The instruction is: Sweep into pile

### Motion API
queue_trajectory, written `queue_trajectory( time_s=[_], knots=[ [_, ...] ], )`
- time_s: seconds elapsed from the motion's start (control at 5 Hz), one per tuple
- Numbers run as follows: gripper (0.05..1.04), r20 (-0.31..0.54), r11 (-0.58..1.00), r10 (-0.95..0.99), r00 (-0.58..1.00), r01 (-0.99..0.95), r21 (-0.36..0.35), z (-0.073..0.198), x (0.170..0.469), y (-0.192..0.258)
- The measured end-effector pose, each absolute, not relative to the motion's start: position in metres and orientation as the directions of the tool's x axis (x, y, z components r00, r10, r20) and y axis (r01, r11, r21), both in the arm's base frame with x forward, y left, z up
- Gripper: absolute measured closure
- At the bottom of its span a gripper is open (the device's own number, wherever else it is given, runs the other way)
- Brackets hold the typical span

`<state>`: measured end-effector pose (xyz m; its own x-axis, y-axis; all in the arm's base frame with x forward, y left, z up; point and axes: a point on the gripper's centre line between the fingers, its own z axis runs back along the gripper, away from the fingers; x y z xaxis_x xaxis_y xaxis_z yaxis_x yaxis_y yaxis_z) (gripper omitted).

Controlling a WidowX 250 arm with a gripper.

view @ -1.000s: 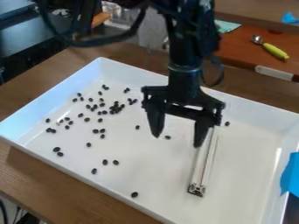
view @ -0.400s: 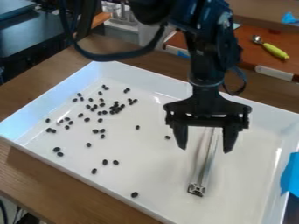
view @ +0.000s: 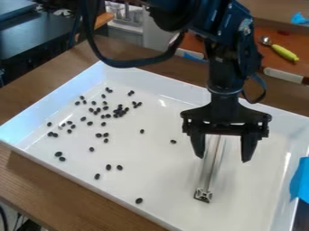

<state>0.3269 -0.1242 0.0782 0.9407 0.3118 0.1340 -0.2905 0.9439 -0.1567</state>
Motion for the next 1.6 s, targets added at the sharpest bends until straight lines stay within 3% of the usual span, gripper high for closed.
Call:
queue_trajectory(
  time_s=[0.4, 0.8, 1.2, 1.6],
  knots=[
    [0.702, 0.124, 0.945, 0.323, 0.938, -0.312, -0.099, 0.064, 0.33, -0.11],
    [0.722, 0.149, 0.95, 0.312, 0.938, -0.304, -0.076, 0.064, 0.333, -0.103],
    [0.722, 0.135, 0.969, 0.24, 0.961, -0.228, -0.099, 0.064, 0.342, -0.068],
    [0.722, 0.061, 0.97, 0.199, 0.978, -0.188, -0.153, 0.065, 0.336, -0.02]
  ],
)
